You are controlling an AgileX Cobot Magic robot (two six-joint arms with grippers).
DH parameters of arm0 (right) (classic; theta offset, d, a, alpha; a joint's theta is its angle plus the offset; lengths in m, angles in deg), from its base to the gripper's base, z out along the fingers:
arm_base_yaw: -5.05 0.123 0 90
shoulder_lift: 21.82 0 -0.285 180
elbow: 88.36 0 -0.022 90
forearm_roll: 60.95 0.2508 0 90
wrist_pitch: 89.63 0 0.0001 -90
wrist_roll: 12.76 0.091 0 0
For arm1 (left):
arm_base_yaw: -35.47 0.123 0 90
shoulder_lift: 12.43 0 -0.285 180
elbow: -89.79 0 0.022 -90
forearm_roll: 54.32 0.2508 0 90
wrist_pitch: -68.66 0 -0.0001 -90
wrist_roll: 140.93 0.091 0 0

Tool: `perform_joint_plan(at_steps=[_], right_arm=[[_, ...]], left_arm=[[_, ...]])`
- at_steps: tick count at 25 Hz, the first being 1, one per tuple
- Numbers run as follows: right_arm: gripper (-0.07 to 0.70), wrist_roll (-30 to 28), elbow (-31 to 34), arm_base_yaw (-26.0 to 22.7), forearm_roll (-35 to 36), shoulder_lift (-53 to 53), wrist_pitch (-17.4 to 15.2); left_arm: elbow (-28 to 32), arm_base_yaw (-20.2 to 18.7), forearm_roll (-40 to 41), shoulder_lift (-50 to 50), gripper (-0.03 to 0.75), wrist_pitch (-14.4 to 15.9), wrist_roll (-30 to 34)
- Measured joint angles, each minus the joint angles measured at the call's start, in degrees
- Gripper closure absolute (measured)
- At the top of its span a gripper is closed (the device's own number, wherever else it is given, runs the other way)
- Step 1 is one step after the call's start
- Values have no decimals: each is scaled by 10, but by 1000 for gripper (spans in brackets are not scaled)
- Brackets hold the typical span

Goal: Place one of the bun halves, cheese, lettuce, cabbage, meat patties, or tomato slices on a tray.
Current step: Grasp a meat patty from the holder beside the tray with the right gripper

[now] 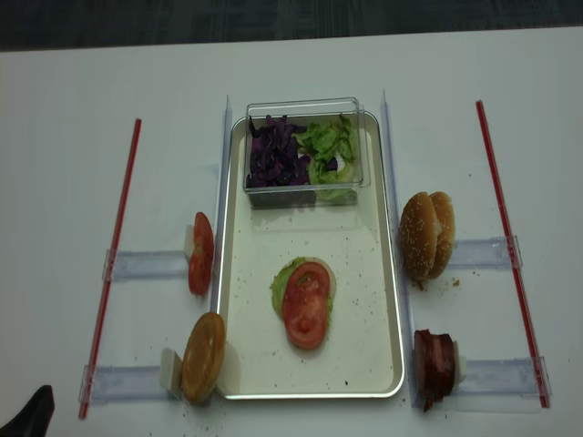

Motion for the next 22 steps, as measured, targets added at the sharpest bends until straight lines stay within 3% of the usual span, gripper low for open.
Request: perform_joint_plan(at_steps=[22], right_arm=[[79,0,0,0,0,0,0]], left_arm=[[0,0,0,0,151,0,0]])
